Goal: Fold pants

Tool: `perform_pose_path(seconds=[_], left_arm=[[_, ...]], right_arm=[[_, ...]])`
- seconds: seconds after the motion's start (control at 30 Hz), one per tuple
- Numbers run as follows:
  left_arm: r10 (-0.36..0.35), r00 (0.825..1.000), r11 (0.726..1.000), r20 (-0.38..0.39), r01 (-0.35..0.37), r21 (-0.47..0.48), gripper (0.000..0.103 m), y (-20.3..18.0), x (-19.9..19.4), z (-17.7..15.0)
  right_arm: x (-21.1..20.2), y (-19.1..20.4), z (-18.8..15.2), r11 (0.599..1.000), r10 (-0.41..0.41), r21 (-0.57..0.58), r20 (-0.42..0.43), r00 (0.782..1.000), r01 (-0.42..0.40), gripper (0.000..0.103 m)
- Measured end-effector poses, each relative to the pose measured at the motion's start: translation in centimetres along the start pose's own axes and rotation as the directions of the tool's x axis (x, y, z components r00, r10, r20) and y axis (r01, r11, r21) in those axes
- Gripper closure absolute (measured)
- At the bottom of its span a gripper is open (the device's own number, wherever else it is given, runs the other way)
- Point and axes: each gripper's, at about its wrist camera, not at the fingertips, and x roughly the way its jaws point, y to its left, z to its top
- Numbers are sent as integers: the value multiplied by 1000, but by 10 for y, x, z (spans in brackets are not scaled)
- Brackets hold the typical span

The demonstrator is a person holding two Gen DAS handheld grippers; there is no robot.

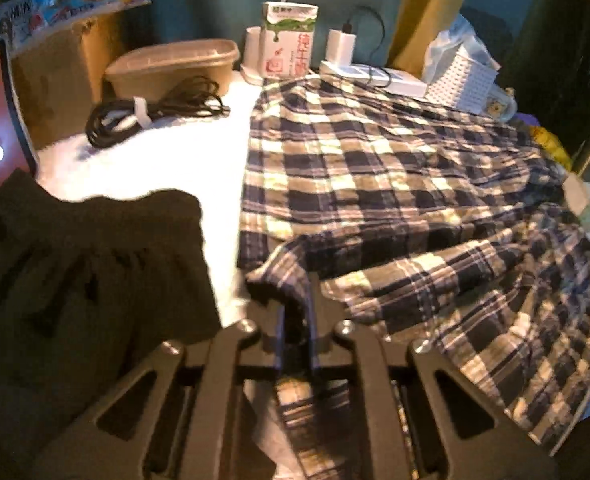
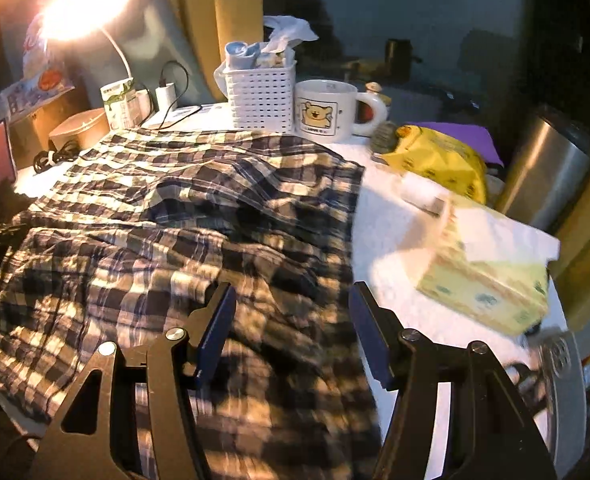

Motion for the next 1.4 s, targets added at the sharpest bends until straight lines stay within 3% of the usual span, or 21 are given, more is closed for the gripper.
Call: perform_pose_path(seconds=[0.07, 0.17, 0.3, 0.47, 0.67, 0.87, 1.0, 1.17, 1.27, 1.4], left_arm=[[55, 999, 998, 3, -55, 21, 95, 2, -1, 1], [115, 993, 993, 2, -115, -3, 96, 16, -1, 1], [59, 998, 995, 3, -58, -78, 95, 23, -15, 7], [-47, 998, 997, 32, 49, -63, 94, -3, -38, 19], [-138, 990, 990, 12, 138, -3, 92, -50, -32, 22], [-126, 986, 990, -106, 132, 46, 90, -67, 5, 5], [-133, 986, 989, -100, 139, 59, 90, -66, 6, 4], [-134, 985, 988, -109, 141, 61, 90, -65, 6, 7], [-147, 982, 986, -115, 154, 60, 90, -62, 8, 8], [-171, 979, 983, -109, 177, 46, 90, -58, 9, 7]], right_arm=[[6, 7, 5, 1000, 12, -20, -6, 1000, -12, 59], [23, 11, 8, 999, 24, -46, -38, 999, -25, 59], [54, 3, -3, 999, -32, -43, -148, 988, 26, 59], [49, -4, -7, 998, -49, -46, -148, 988, 43, 59], [37, -13, -11, 998, -59, -20, -159, 985, 56, 59], [12, -28, 3, 999, -27, 39, -70, 997, 30, 59], [21, -28, 29, 999, -31, 19, -35, 999, 32, 59], [45, 1, 68, 998, 40, -51, 1, 999, -40, 59], [72, 25, 82, 993, 68, -92, -26, 997, -71, 59], [108, 39, 73, 989, 27, -140, -129, 991, -45, 59]])
